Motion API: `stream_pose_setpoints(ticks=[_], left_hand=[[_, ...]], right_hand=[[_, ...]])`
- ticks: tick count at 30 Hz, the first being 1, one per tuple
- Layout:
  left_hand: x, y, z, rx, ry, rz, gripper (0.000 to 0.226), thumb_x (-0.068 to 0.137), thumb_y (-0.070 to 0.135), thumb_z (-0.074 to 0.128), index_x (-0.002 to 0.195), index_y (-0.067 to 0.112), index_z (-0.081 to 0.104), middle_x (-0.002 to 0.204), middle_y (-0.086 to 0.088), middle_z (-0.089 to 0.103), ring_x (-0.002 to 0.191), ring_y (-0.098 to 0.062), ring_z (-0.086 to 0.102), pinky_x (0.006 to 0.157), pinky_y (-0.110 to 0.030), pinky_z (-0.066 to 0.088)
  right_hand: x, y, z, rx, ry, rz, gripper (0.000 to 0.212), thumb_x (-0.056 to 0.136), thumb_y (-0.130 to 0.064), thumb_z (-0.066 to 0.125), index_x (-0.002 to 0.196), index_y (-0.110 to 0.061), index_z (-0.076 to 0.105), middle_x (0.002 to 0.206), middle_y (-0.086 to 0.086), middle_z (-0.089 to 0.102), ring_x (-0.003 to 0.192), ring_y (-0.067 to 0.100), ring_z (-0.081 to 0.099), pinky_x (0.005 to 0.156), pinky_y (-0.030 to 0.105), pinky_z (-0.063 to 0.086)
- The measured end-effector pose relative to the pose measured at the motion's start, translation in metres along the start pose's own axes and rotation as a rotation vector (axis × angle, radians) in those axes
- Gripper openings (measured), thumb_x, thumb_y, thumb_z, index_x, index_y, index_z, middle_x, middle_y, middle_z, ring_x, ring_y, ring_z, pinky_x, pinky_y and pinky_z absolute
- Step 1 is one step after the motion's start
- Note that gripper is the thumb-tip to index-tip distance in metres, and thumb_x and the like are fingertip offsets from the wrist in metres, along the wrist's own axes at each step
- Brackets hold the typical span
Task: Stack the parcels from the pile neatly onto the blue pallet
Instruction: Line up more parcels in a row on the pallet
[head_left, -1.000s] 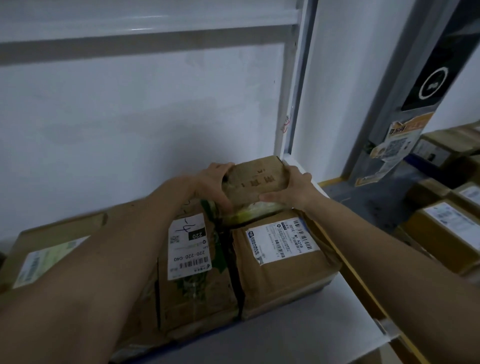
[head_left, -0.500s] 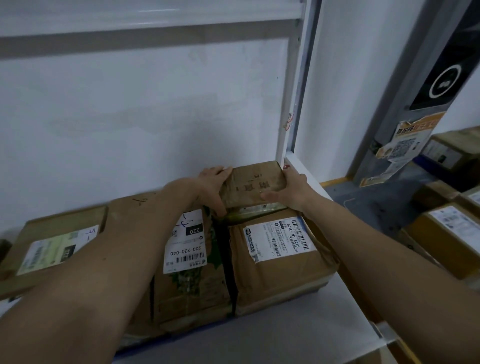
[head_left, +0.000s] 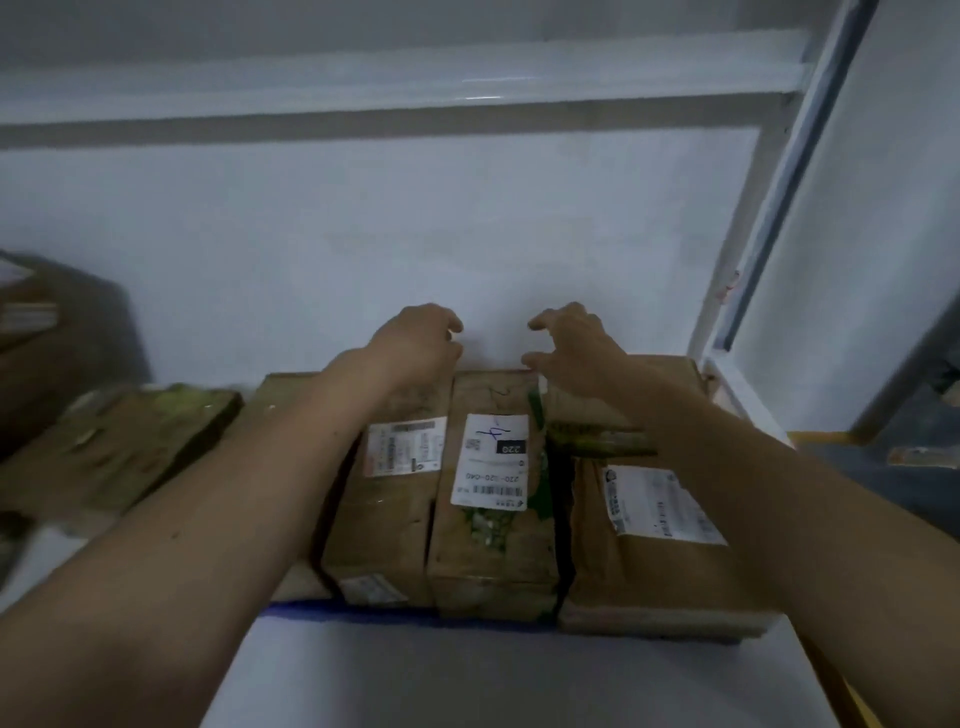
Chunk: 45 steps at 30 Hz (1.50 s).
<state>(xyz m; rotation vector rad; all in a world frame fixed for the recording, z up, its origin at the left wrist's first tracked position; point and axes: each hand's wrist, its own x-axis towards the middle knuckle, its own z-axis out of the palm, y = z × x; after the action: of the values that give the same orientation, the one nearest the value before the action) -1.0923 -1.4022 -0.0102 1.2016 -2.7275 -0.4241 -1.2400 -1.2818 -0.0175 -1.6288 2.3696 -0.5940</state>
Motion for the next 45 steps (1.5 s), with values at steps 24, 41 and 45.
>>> stream_pose_setpoints(ticks=[24, 41, 45], left_hand=[[-0.229, -0.174, -0.037, 0.11, 0.143, -0.667, 0.03, 0.096, 0.011, 0.041, 0.106, 0.009, 0.07, 0.113, -0.007, 0.066, 0.102, -0.024, 0.061, 0.088, -0.035, 0.052], [-0.359, -0.358, -0.105, -0.068, 0.293, -0.71, 0.037, 0.088, -0.006, 0.047, 0.113, 0.012, 0.066, 0.133, -0.011, 0.054, 0.12, -0.026, 0.051, 0.091, -0.029, 0.044], [-0.382, -0.4, -0.105, -0.083, 0.308, -0.703, 0.035, 0.089, -0.002, 0.051, 0.119, 0.011, 0.064, 0.131, -0.013, 0.051, 0.114, -0.028, 0.054, 0.092, -0.034, 0.049]], right_hand=[[-0.031, -0.249, 0.141, 0.124, -0.529, -0.504, 0.035, 0.094, -0.001, 0.036, 0.122, 0.002, 0.058, 0.118, 0.02, 0.061, 0.093, 0.027, 0.061, 0.073, 0.033, 0.051], [-0.075, -0.463, 0.235, 0.214, -0.477, -0.515, 0.026, 0.088, -0.001, 0.037, 0.072, -0.012, 0.054, 0.082, 0.006, 0.052, 0.078, 0.021, 0.05, 0.058, 0.025, 0.034], [-0.079, -0.495, 0.261, 0.238, -0.465, -0.445, 0.029, 0.088, 0.001, 0.037, 0.065, -0.014, 0.049, 0.073, 0.002, 0.047, 0.073, 0.019, 0.047, 0.057, 0.022, 0.036]])
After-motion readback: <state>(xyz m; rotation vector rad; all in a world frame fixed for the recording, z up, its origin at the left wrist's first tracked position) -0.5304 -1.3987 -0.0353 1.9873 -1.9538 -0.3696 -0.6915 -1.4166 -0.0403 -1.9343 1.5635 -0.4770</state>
